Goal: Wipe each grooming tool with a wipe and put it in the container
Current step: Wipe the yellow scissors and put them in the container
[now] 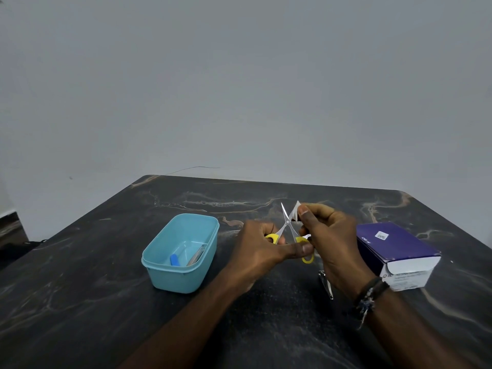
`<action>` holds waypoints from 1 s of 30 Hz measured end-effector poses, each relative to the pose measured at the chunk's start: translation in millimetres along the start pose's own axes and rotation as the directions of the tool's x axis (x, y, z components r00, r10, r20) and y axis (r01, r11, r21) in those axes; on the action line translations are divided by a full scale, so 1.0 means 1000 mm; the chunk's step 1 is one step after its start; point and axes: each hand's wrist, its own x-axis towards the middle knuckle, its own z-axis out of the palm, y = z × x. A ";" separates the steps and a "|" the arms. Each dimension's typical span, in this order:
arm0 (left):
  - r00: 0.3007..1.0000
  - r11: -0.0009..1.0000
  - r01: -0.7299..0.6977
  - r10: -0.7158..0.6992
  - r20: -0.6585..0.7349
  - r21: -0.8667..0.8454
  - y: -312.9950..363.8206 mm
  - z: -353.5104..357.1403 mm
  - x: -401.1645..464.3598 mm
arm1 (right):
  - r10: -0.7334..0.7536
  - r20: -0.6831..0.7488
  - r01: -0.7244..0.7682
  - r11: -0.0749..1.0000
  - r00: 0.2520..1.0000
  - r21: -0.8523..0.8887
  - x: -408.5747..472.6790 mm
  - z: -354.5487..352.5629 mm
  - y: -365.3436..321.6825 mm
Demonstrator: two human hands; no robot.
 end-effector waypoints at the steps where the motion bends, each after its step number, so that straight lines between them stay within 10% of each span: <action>1: 1.000 1.000 -0.001 0.001 0.000 -0.001 0.000 0.000 0.000 | -0.007 -0.004 0.007 1.000 1.000 -0.006 0.000 0.001 0.000; 30: 0.998 0.996 0.051 -0.049 0.029 -0.074 0.006 -0.001 -0.003 | 0.058 0.048 -0.062 0.995 0.997 0.073 0.006 -0.005 0.003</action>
